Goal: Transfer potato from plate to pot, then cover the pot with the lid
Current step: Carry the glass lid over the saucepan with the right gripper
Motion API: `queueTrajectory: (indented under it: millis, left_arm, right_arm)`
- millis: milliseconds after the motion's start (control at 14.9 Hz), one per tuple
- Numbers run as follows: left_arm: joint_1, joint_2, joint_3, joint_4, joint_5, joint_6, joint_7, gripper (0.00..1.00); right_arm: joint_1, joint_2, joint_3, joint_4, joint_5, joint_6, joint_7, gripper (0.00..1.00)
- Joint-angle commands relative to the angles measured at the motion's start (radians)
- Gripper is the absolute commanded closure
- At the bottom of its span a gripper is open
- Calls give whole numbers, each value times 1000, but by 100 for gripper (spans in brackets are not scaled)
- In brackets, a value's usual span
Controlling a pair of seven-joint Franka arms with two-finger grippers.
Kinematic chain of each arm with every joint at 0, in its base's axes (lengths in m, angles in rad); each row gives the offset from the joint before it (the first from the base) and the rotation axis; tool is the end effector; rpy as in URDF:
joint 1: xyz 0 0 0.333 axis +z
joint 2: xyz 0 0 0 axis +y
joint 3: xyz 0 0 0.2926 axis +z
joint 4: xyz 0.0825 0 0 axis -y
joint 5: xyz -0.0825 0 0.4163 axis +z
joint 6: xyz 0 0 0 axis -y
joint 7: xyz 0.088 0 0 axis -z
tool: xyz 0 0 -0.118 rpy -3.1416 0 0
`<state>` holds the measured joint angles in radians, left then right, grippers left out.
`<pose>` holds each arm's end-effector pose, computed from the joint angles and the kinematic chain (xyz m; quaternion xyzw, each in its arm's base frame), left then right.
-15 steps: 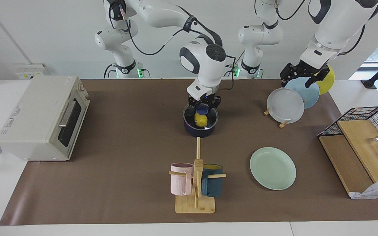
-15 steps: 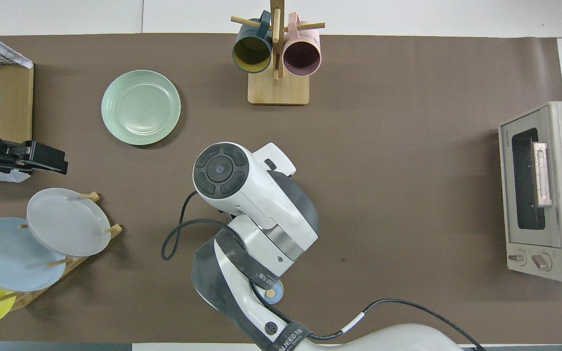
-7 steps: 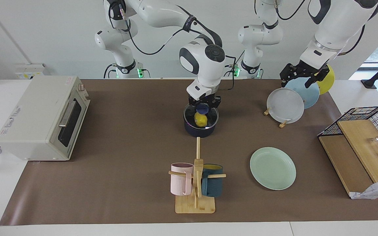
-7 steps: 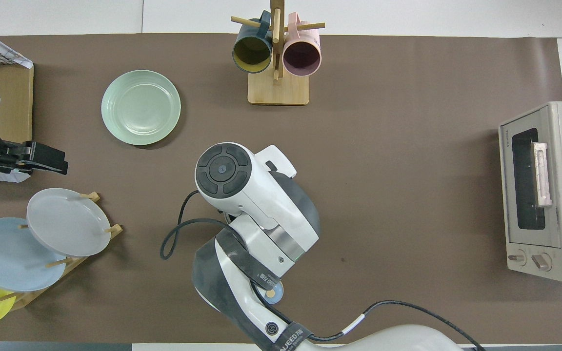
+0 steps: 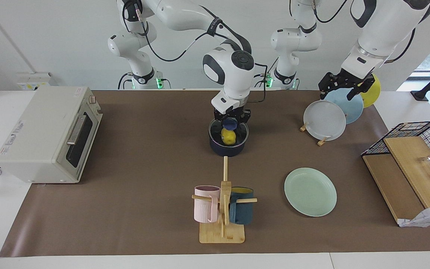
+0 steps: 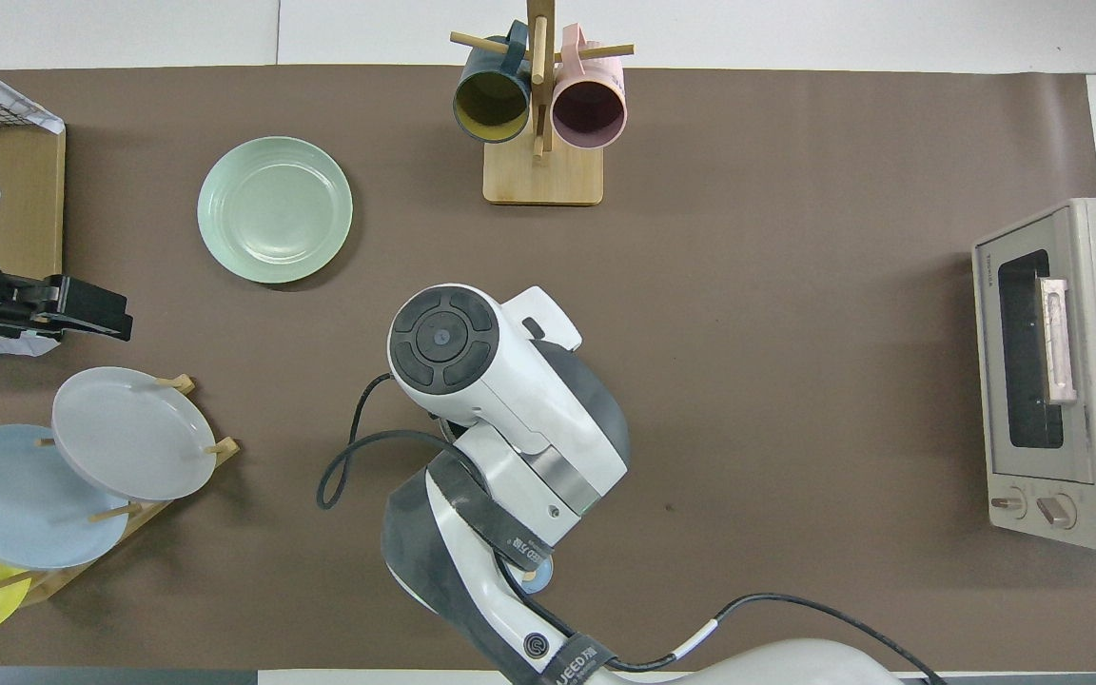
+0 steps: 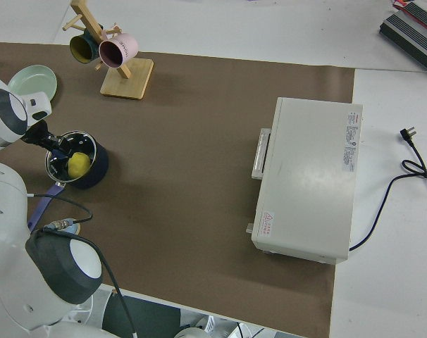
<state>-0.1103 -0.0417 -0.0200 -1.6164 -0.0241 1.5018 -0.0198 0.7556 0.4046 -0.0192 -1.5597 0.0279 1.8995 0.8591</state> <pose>0.5608 -0.0767 0.5856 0.9977 -0.0555 -0.0372 0.0089 0.5068 0.4643 0.3627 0.9973 -0.0655 -0.0292 0.0167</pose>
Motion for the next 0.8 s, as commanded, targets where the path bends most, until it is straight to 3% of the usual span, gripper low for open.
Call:
queueTrajectory:
  millis: [0, 67, 134, 201, 268, 335, 736]
  left_arm:
    - [17, -14, -9, -16, -11, 3, 1, 0]
    - [17, -14, -9, -16, -11, 1, 1, 0]
    - [17, -14, -9, -16, -11, 1, 1, 0]
    - [17, -14, -9, -16, -11, 3, 1, 0]
    - [17, -14, -9, -16, -11, 1, 1, 0]
    - [17, -14, -9, -16, -11, 3, 1, 0]
    - [17, -14, -9, -16, -11, 3, 1, 0]
  right_arm:
    - [-2, -23, 7, -63, 18, 42, 20, 86]
    - [-2, -23, 7, -63, 18, 42, 18, 70]
    - [-2, -23, 7, -63, 18, 42, 17, 47]
    - [-4, -23, 7, -62, 18, 44, 15, 37]
    - [-4, -23, 7, -62, 17, 50, 15, 10]
    - [-2, -23, 7, -60, 9, 53, 14, 0]
    - [-67, -59, -2, -30, 0, 39, -29, 0]
